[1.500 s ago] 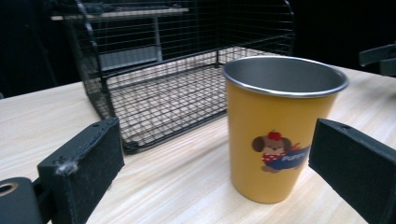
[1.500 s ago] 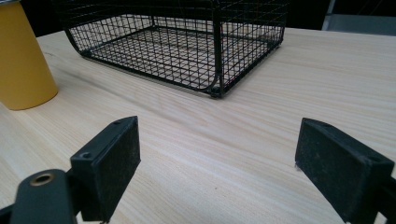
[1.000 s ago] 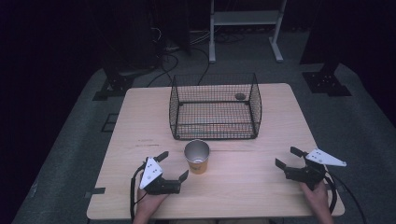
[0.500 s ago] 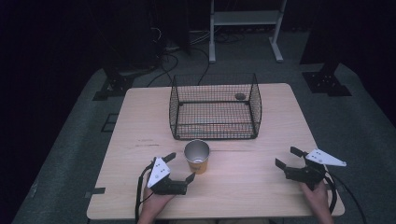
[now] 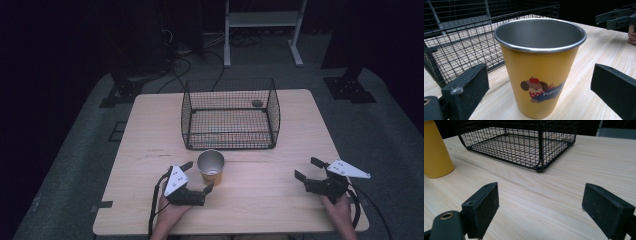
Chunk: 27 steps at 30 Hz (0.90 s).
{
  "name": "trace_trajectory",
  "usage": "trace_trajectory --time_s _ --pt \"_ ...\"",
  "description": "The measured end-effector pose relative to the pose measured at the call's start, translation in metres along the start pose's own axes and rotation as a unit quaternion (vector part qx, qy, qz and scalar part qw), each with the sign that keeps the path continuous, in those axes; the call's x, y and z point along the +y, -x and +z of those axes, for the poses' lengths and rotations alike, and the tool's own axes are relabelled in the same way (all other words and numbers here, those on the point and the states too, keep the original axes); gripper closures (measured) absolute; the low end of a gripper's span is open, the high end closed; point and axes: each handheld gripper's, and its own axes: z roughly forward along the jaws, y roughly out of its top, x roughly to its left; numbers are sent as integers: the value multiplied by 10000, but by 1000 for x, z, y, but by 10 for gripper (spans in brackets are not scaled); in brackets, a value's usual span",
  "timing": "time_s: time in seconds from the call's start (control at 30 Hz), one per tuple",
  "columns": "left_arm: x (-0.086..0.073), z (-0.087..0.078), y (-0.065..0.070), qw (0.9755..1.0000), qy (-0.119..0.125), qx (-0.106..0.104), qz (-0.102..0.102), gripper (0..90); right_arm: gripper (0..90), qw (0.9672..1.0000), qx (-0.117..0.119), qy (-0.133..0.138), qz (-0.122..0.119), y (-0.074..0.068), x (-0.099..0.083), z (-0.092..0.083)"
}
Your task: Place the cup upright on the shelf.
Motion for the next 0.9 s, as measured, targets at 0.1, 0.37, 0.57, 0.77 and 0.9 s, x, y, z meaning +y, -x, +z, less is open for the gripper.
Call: trace_trajectory --time_s 0.1,0.37,0.57,0.77,0.9 --pt "0 5 1 10000 -63 -45 6 12 130 10000 -6 -3 -5 0 0 0" --pt "3 19 2 9999 -170 16 16 12 130 10000 -8 -7 -8 0 0 0" --pt "7 24 3 9999 -138 31 1 12 130 10000 -3 -7 -9 0 0 0" --pt "11 30 0 9999 -119 81 -17 12 130 10000 2 -8 -5 0 0 0" --pt "13 34 -2 9999 -113 93 -65 12 130 10000 14 -8 9 0 0 0"
